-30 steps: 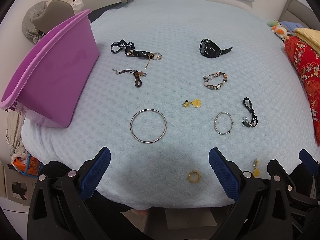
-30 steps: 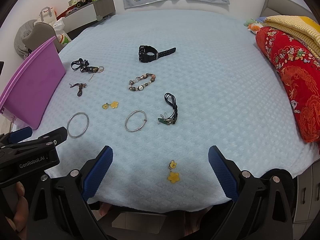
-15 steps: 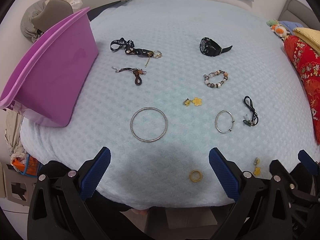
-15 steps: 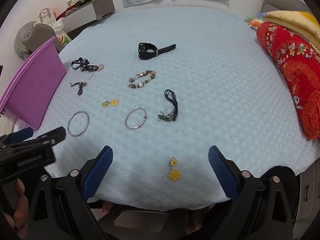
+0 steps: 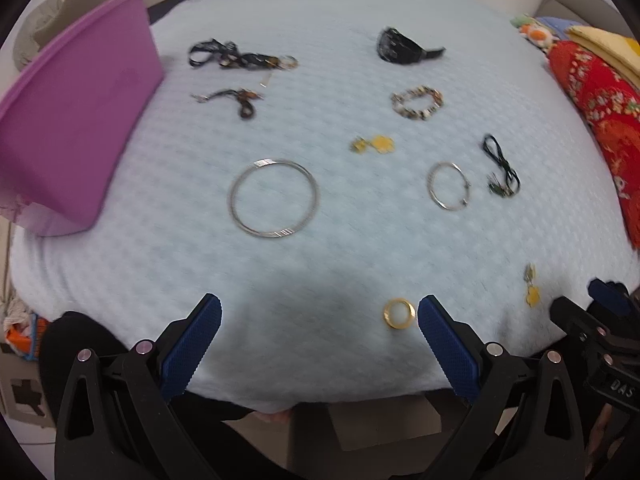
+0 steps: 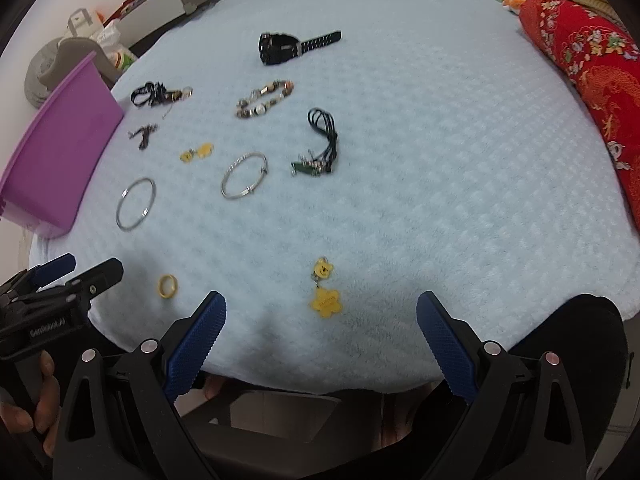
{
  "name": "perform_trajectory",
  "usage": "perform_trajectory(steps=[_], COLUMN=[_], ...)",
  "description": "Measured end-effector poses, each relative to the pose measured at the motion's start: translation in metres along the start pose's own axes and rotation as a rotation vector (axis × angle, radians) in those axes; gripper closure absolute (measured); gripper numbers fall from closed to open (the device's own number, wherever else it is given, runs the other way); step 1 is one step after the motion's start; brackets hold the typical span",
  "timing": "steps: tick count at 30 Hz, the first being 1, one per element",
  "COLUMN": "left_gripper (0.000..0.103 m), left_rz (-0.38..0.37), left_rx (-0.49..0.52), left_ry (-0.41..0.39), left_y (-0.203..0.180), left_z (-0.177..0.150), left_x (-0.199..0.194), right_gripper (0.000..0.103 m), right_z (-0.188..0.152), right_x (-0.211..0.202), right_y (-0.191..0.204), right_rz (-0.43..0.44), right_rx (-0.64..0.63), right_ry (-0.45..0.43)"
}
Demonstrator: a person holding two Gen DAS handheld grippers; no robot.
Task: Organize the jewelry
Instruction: 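Grasp the gold ring with the left tool while the right tool grasps the yellow flower charm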
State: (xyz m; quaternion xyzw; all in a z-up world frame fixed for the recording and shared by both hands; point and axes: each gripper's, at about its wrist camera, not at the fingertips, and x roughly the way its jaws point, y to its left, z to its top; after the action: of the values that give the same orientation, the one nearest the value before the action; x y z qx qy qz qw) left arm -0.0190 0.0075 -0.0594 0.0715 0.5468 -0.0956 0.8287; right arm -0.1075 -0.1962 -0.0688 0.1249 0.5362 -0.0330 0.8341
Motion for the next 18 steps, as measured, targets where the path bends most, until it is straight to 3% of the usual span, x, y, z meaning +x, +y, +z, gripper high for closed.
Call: perform_trajectory(steps=[10,18], left_gripper=[0.006,0.006], left_rz=[-0.079,-0.078], left_rx=[-0.005,0.019], left_ry=[0.037,0.086], left_y=[-0.011,-0.021], left_z=[-0.014,-0.015], left_x=[0.018,0.039], right_gripper=[0.011,0.011], right_z=[-0.006,0.003], right_x=[0.03,0.042], right_y=[-0.007,-0.004], right_rz=[-0.001,-0.043], right_rx=[-0.051,-0.106], right_ry=[0.052,0.059])
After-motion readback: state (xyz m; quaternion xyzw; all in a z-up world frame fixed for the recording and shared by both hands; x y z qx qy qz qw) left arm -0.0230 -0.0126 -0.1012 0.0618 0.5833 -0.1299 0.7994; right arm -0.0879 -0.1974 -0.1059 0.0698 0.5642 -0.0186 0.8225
